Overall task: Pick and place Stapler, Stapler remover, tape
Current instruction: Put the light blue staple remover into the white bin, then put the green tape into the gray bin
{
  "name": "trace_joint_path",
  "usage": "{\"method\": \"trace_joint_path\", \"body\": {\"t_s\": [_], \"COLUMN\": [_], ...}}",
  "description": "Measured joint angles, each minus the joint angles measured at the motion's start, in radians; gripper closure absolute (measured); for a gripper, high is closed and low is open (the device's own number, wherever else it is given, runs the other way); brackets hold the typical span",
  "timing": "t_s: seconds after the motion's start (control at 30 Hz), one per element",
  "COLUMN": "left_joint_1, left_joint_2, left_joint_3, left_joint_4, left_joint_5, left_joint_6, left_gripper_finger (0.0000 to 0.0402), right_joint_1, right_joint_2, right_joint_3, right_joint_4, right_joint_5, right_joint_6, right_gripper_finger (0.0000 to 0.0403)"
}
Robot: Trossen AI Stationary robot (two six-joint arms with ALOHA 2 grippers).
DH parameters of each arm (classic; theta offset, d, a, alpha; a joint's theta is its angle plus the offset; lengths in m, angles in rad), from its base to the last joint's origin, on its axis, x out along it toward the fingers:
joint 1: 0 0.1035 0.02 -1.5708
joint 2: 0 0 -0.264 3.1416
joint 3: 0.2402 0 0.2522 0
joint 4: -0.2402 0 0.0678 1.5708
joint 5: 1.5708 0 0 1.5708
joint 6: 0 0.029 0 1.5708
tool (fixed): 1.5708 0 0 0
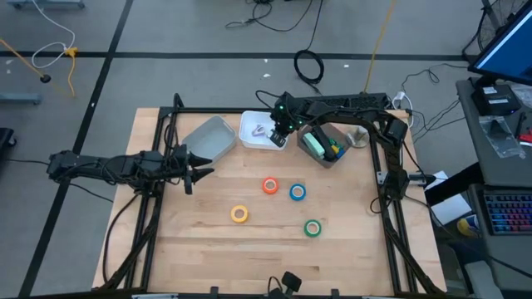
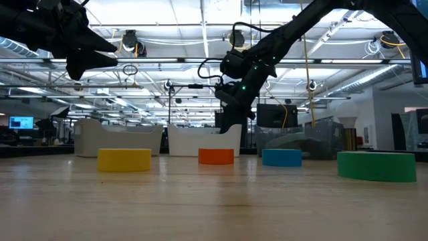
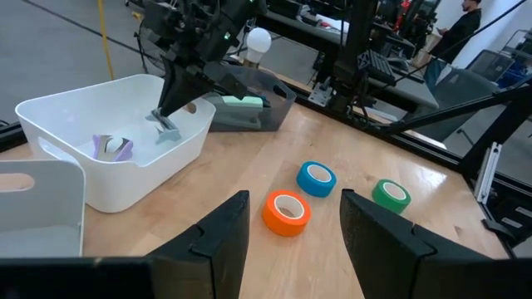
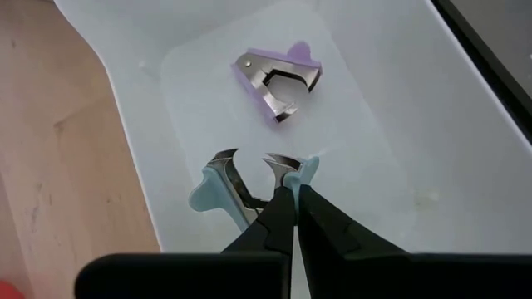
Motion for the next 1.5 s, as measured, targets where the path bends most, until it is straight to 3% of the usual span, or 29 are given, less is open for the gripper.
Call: {"method": "trace_joint_path", "body": {"t_s": [0.67, 1.13, 1.3, 1.5], "left_joint_1": [0.0, 0.0, 0.0, 0.0], "left_joint_2": [0.0, 0.0, 0.0, 0.0], "left_joint_3": [0.0, 0.0, 0.0, 0.0], "left_joint_4": [0.0, 0.0, 0.0, 0.0], "left_joint_5": [0.0, 0.002, 0.002, 0.002], "left_joint_6": [-0.003, -0.005, -0.005, 0.007], "left_gripper_finger": [0.0215, 0.0215, 0.0215, 0.0215], "right_joint_1": [0.0, 0.0, 0.042, 0.175], "right_joint_2": [0.0, -0.005, -0.099, -0.259], "right_joint_3": [0.0, 0.0, -0.002, -0.001], "right_joint_4": [-0.002, 0.04, 0.005, -0.127], "right_joint_5": [0.003, 0.002, -0.001, -0.002], "right_joint_6": [-0.029, -0.038, -0.035, -0.082], "right_gripper_finger": [0.0397, 0.0318, 0.0314, 0.0314]}}
